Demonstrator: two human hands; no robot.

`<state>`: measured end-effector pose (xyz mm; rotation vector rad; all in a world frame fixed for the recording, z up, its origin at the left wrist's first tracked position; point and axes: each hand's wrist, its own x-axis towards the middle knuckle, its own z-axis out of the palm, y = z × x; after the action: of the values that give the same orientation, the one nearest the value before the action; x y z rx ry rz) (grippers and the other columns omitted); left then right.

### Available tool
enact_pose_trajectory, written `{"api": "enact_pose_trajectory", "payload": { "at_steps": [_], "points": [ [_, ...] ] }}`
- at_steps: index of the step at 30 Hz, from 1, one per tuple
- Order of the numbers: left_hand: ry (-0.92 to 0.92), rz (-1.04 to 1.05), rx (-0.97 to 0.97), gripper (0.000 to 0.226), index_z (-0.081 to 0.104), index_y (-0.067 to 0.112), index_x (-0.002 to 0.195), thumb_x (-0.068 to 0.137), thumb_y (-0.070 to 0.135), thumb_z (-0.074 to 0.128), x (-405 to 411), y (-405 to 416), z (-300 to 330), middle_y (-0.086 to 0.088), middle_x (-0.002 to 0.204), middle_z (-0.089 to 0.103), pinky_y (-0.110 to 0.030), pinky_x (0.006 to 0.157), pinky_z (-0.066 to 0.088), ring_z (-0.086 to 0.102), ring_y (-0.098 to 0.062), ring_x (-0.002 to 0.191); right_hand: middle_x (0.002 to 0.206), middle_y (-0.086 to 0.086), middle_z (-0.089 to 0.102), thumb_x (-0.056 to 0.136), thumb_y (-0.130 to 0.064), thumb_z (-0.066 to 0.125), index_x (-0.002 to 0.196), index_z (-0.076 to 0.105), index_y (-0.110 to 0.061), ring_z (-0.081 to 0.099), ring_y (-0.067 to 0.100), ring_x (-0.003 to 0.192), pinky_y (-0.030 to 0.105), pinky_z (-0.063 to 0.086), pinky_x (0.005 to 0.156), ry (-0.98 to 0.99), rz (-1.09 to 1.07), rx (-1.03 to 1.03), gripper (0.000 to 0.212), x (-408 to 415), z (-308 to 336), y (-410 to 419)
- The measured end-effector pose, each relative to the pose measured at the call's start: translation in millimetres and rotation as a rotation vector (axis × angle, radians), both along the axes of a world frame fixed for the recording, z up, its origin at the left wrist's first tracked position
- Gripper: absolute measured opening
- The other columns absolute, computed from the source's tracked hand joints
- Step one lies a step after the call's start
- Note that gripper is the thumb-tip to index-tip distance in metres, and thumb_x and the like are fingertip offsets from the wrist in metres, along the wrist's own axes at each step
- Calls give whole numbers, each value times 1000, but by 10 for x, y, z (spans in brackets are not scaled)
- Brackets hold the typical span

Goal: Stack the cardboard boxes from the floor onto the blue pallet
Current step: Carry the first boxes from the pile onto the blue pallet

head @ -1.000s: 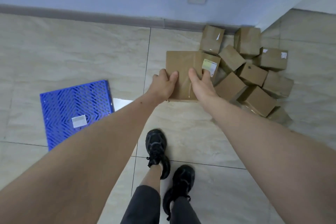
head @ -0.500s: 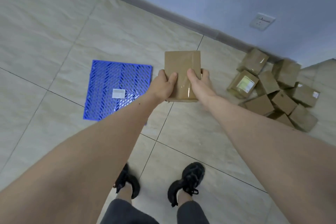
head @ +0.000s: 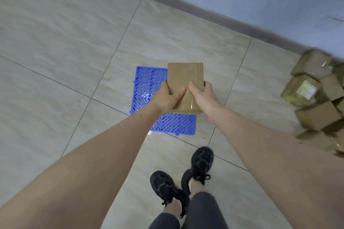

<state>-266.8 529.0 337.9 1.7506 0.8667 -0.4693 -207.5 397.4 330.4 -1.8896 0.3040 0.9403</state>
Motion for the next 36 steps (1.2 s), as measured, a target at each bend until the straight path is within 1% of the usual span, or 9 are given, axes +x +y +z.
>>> {"api": "enact_pose_trajectory", "payload": {
  "at_steps": [2, 6, 9, 11, 16, 18, 24, 30, 36],
  "points": [
    [1, 32, -13, 61, 40, 11, 134, 89, 44, 64, 3, 205, -72, -3, 125, 58, -38, 100, 46, 58, -20, 112, 114, -3, 57, 95, -47, 54, 137, 38, -20, 57, 16, 99, 26, 43, 85, 11, 15, 13, 53, 37, -93, 226],
    [42, 102, -36, 64, 42, 11, 132, 85, 47, 67, 97, 558, -246, -2, 124, 58, -39, 101, 46, 59, -20, 113, 118, -2, 60, 92, -49, 57, 136, 40, -19, 60, 18, 106, 35, 47, 98, 13, 33, -10, 56, 143, -301, 629],
    [67, 184, -72, 74, 49, 11, 125, 71, 54, 74, 162, 835, -404, -3, 120, 62, -40, 97, 49, 62, -20, 106, 115, -3, 58, 92, -49, 56, 136, 40, -18, 58, 18, 103, 32, 46, 96, 31, 52, -34, 56, 220, -445, 912],
    [72, 196, -108, 70, 50, 10, 125, 72, 47, 78, 197, 1022, -509, -3, 117, 63, -38, 94, 52, 64, -19, 103, 115, -2, 57, 93, -49, 56, 136, 39, -18, 56, 17, 101, 29, 43, 91, 28, 59, -54, 56, 259, -512, 1093],
    [67, 147, -176, 58, 48, 13, 123, 78, 32, 79, 267, 1563, -873, -1, 115, 64, -33, 88, 54, 66, -16, 98, 122, 1, 60, 89, -52, 60, 133, 39, -15, 59, 21, 110, 37, 46, 99, 70, -23, -76, 62, 246, -903, 1622],
    [68, 104, -191, 56, 47, 13, 123, 79, 29, 78, 284, 1772, -1081, 0, 114, 63, -28, 83, 54, 65, -14, 96, 121, 2, 61, 89, -51, 61, 131, 41, -14, 60, 21, 107, 37, 47, 97, 90, -77, -64, 60, 208, -1143, 1828],
    [102, 90, -164, 62, 49, 14, 124, 73, 27, 83, 251, 2237, -2032, -1, 115, 63, -34, 90, 53, 65, -18, 101, 107, -4, 58, 92, -47, 59, 126, 43, -15, 58, 16, 96, 28, 45, 75, 141, -104, -26, 49, 138, -2106, 2259],
    [78, 100, -179, 59, 46, 11, 126, 78, 17, 80, 221, 2415, -2849, -1, 111, 59, -24, 78, 52, 62, -18, 100, 117, -1, 59, 91, -48, 60, 133, 43, -15, 60, 18, 102, 35, 50, 90, 92, -44, -16, 56, 208, -3039, 2469],
    [62, 114, -199, 47, 47, 15, 119, 82, 14, 76, 275, 2462, -3362, 9, 97, 59, -11, 59, 45, 59, -2, 81, 122, 0, 61, 84, -56, 63, 132, 44, -14, 60, 21, 110, 42, 48, 100, 43, -73, -26, 67, 262, -3603, 2579]
  ]
}}
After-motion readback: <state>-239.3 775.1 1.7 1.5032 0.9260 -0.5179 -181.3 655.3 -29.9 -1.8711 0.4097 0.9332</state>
